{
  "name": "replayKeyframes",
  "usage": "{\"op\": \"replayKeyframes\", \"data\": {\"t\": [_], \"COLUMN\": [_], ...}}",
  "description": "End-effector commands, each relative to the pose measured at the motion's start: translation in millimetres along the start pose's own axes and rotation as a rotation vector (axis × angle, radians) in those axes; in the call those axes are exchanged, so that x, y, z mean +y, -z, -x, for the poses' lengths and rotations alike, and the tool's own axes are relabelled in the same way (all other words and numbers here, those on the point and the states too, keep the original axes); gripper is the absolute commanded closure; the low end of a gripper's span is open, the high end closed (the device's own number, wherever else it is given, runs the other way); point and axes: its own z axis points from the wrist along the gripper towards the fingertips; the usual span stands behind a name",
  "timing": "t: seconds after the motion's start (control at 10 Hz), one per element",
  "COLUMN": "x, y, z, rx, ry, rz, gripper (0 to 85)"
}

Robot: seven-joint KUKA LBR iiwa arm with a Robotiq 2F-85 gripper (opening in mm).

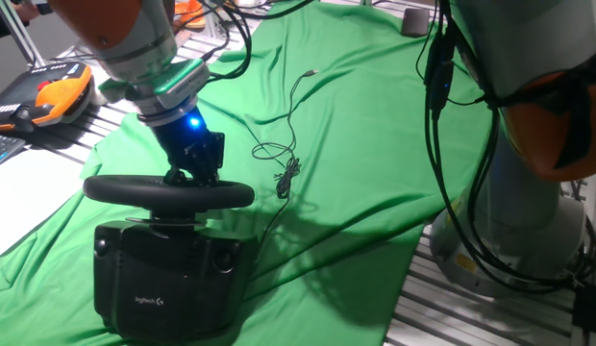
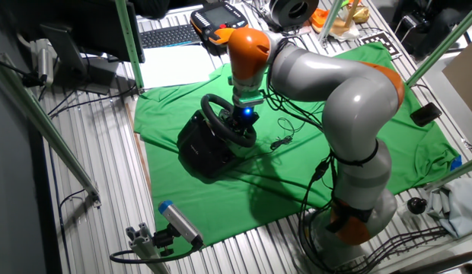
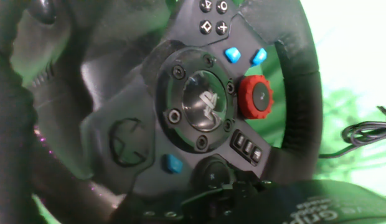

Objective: Rotate the steering wheel 90 degrees counterclockwise

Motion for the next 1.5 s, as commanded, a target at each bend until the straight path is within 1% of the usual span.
{"op": "replayKeyframes", "data": {"t": [0.0, 0.1, 0.3, 0.5, 0.6, 0.7, 0.9, 1.0, 1.4], "x": [-4.8, -9.6, -13.1, -12.4, -12.0, -12.3, -16.4, -19.1, -16.7], "y": [-1.6, -3.6, -6.1, -7.8, -8.1, -8.2, -10.5, -12.1, -13.7], "z": [0.2, 0.5, 1.1, 0.2, -0.4, -0.3, 1.3, 2.2, 2.9], "rx": [0.003, 0.005, 0.003, -0.009, -0.009, -0.011, -0.018, -0.021, -0.049], "ry": [0.009, 0.016, 0.021, 0.020, 0.021, 0.025, 0.038, 0.045, 0.052], "rz": [0.002, 0.006, 0.006, -0.008, -0.010, -0.020, -0.026, -0.023, -0.037], "gripper": [85.0, 85.0, 85.0, 85.0, 85.0, 85.0, 85.0, 85.0, 85.0]}}
